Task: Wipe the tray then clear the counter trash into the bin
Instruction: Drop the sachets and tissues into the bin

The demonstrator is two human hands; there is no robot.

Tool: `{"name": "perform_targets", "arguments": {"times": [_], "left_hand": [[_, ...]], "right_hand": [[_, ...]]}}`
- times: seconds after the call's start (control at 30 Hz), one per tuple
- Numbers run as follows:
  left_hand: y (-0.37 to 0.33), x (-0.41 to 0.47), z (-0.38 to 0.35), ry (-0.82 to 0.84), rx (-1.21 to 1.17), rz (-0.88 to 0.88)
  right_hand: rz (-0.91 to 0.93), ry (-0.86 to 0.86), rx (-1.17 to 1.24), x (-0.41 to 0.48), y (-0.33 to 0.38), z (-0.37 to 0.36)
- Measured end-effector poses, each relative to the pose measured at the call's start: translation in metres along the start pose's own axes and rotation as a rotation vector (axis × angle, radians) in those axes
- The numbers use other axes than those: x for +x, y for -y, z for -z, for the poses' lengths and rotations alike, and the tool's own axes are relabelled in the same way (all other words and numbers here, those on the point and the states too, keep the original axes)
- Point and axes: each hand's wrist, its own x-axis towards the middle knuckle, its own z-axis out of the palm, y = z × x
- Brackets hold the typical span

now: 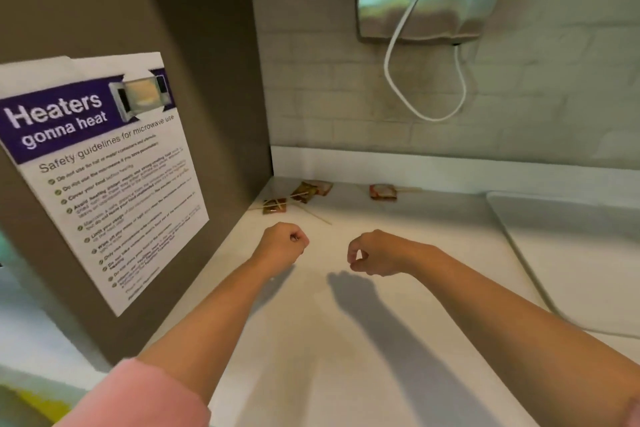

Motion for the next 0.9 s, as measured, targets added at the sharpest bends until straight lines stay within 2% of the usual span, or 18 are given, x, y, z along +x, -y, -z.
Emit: {"name": "perform_targets", "arguments": {"times": [0.3,0.7,0.8,0.9], "left_hand": [[0.012,0.071,-0.002,-0.090,0.007,0.111],[0.044,0.161,0.011,-0.201,0.057,0.247],[0.048,0.187,0.013,-0.177,0.102,0.272],[0.056,0.211,0.013,-0.059,0.233,0.277]], "right_hand": [[0.113,0.014,-0.062,0.077,-0.028,0.023],[0.119,0.014,-0.049,0.153,-0.024,0.024],[0.112,-0.030,-0.020,0.174,-0.024,0.023],[0.117,-0.076,-0.008,0.193,-0.024,0.023]]}}
